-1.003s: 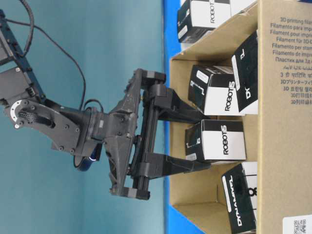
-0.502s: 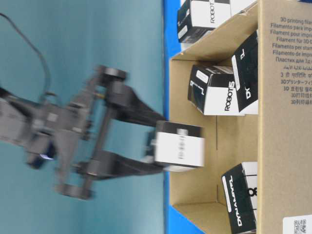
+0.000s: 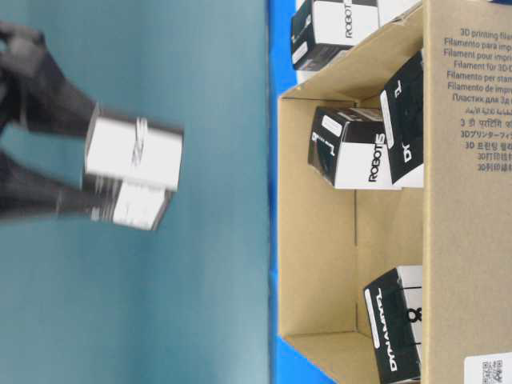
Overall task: Pick a box that is randomly placed inside the cardboard box.
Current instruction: 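Lift the held cube and carry it right over the white tray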
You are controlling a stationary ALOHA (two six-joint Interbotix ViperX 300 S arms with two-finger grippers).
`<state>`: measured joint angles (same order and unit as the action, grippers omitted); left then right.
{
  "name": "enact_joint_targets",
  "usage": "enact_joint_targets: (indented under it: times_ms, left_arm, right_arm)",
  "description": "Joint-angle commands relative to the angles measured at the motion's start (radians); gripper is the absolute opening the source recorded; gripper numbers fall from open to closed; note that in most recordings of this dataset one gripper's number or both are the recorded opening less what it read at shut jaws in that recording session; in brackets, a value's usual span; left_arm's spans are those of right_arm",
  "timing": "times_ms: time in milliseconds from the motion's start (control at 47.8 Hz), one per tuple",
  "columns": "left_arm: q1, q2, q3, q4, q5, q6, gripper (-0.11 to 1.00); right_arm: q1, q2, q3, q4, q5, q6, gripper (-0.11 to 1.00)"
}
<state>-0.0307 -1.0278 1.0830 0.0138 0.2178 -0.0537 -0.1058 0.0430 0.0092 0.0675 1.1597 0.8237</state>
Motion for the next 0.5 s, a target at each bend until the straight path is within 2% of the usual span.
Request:
enact_joint_targets:
  times_ms: [0, 188, 293, 376, 481]
  left_arm:
    - [0.002, -0.003, -0.023, 0.002, -0.005, -0.017, -0.07]
    - [0.002, -0.015, -0.025, 0.002, -0.006, -0.060, -0.07]
    - [0.000, -0.020, -0.028, 0.000, -0.005, -0.063, -0.07]
    - [-0.002, -0.021, -0.029, 0.002, -0.006, -0.063, -0.07]
    - [-0.003, -0.021, -0.029, 0.002, -0.005, -0.063, -0.07]
  right_arm:
    - [0.014, -0.031, 0.006, 0.020, 0.061, -0.048, 0.61]
    - [0.041, -0.037, 0.041, 0.021, 0.156, -0.163, 0.61]
    - [0.041, -0.040, 0.071, 0.020, 0.164, -0.209, 0.61]
    - [0.043, -0.041, 0.112, 0.000, 0.163, -0.242, 0.61]
    - [0.049, -0.044, 0.181, -0.018, 0.156, -0.337, 0.61]
